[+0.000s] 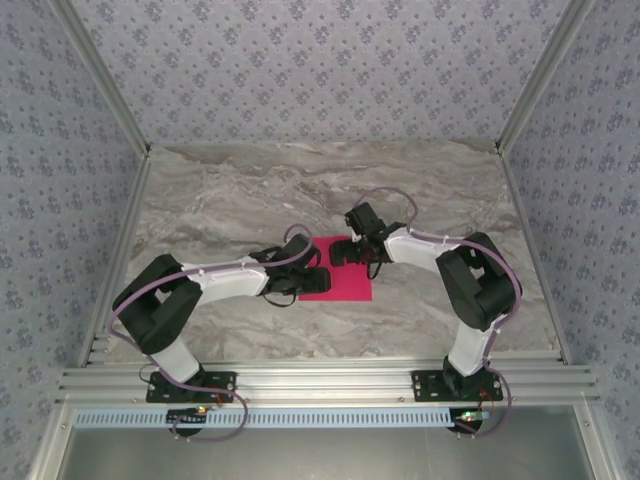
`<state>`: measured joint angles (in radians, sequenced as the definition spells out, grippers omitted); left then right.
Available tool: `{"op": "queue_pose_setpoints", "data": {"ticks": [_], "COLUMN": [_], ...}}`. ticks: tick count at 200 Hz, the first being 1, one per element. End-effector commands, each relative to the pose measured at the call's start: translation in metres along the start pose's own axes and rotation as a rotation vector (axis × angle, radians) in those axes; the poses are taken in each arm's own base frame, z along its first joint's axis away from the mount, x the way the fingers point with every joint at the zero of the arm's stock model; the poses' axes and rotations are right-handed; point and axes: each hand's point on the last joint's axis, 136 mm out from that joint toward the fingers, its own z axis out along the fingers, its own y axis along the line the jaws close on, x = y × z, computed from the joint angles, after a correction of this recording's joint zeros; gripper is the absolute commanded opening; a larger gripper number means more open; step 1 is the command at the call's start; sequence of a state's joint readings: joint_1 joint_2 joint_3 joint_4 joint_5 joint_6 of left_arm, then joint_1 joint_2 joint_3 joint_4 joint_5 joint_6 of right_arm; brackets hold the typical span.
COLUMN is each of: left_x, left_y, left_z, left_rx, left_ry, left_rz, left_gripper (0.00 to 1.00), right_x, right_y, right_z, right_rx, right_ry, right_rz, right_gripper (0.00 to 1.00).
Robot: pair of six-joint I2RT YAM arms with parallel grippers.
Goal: Fold a paper plane with a square sheet of paper (fold left side to right side)
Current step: Pick up the square sheet of paper from the center of the table.
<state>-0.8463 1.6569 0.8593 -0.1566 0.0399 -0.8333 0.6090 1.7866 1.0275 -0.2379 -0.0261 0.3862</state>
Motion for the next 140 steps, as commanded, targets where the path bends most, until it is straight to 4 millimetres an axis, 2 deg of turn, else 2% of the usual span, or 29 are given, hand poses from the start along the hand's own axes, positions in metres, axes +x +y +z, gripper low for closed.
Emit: {"op": "queue_pose_setpoints", "data": {"ticks": [1,19,52,66,109,140], "left_x": [0.013,0.013,0.009,0.007,-0.008,-0.021], "left_y": [0.012,0.01,0.007,0.006,0.007,0.014], "left_z": [0.007,0.007,0.001,-0.004,-0.03,-0.056], "left_rx": [-0.034,-0.024,0.004,0.024,0.113,0.198], "left_ry": [0.038,0.036,0.014,0.001,-0.071,-0.138], "left_rz": [-0.01,-0.011,-0.013,-0.016,-0.042,-0.074], "left_gripper": [0.68,0.65,0.64,0.64,0.64,0.66], "right_x": [0.04,0.041,0.038,0.039,0.035,0.026], "right_y": [0.022,0.024,0.024,0.024,0.03,0.044], "right_z": [-0.004,-0.007,-0.011,-0.012,-0.019,-0.034], "right_rx": [-0.061,-0.052,-0.044,-0.044,-0.093,-0.229], "right_ry": [0.127,0.125,0.116,0.122,0.108,0.06], "right_rz": [-0.009,-0.019,-0.032,-0.039,-0.03,0.004], "right_gripper": [0.91,0.9,0.78,0.71,0.4,0.27]}}
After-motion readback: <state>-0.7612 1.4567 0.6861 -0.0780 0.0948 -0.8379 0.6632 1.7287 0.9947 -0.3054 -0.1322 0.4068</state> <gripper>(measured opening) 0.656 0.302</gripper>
